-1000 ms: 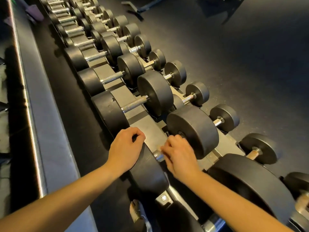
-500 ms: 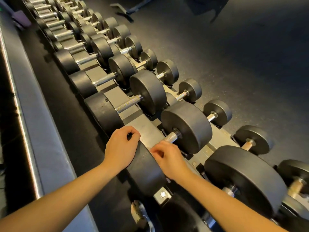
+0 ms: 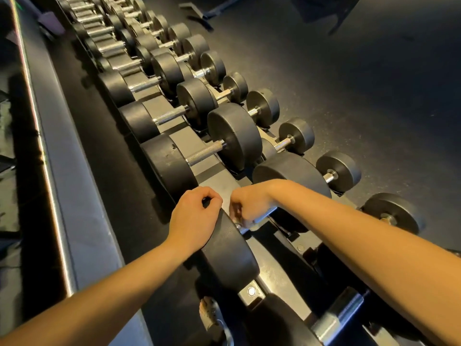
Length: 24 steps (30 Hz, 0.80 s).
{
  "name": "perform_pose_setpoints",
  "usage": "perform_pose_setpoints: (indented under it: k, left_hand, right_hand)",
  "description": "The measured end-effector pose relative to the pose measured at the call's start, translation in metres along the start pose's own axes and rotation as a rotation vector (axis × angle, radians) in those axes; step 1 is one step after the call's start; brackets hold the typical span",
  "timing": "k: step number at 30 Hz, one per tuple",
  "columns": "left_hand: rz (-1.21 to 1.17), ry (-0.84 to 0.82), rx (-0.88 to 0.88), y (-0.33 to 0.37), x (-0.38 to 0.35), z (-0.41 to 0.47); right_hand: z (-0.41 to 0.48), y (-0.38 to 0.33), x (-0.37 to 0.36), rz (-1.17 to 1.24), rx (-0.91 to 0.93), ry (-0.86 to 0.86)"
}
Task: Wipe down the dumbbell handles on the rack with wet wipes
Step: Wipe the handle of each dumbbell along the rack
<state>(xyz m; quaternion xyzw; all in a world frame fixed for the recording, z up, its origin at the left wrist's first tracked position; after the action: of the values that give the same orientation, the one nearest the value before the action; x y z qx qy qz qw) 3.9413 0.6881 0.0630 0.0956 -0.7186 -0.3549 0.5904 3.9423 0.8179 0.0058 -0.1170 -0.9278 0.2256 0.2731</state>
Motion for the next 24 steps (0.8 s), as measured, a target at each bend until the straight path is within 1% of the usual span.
perform_pose_setpoints:
  k: [2,5,9,11,12,13,15,17,19,21,23,24]
  left_hand:
    - [0.002,0.000,-0.003,0.001,0.000,0.001]
    - [0.002,0.003,-0.004,0.002,0.000,0.001]
    - [-0.003,0.004,0.004,-0.001,-0.001,0.000]
    - [-0.006,0.005,0.008,-0.003,-0.001,0.000]
    - [-0.005,0.008,0.007,-0.003,-0.001,0.000]
    - [-0.003,0.009,0.006,-0.003,-0.001,0.000]
    - [-0.006,0.008,0.002,-0.002,-0.001,0.001]
    - [-0.013,0.005,0.006,-0.002,-0.001,0.000]
    - [-0.018,0.006,0.008,-0.002,0.000,0.000]
    - [-0.020,0.011,0.004,-0.001,0.000,0.000]
    - [-0.022,0.015,0.011,0.001,0.000,0.000]
    - [-0.022,0.014,0.014,0.001,0.000,0.000]
  right_hand:
    - [0.000,0.007,0.004,-0.009,0.029,0.019]
    - [0.009,0.016,0.011,0.048,0.030,0.134]
    - [0.022,0.009,-0.011,0.127,0.054,0.151]
    - [0.023,0.004,-0.022,0.203,0.081,0.183]
    - [0.020,0.004,-0.024,0.200,0.088,0.206]
    - [0.017,0.005,-0.022,0.185,0.106,0.237]
    - [0.010,0.015,-0.012,0.039,0.066,0.329]
    - [0.004,0.027,-0.004,-0.121,-0.044,0.416]
    - [-0.003,0.024,-0.005,-0.246,-0.078,0.464]
    - [-0.011,0.008,-0.017,-0.303,-0.016,0.505]
    - [-0.020,-0.008,-0.034,-0.200,0.123,0.563]
    - [-0.024,-0.007,-0.038,-0.143,0.173,0.621]
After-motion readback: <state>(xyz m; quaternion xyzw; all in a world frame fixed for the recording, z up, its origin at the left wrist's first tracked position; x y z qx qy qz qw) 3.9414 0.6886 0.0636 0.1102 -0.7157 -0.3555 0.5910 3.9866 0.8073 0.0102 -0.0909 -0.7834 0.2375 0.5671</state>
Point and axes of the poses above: each hand's wrist, its own z-axis towards the middle knuckle, its own x-axis out of the back of the hand, y = z × x, the point moved 6 cm from there along z, towards the middle knuckle, and after that the axes turned 9 degrees about -x, right-handed, at the moved point
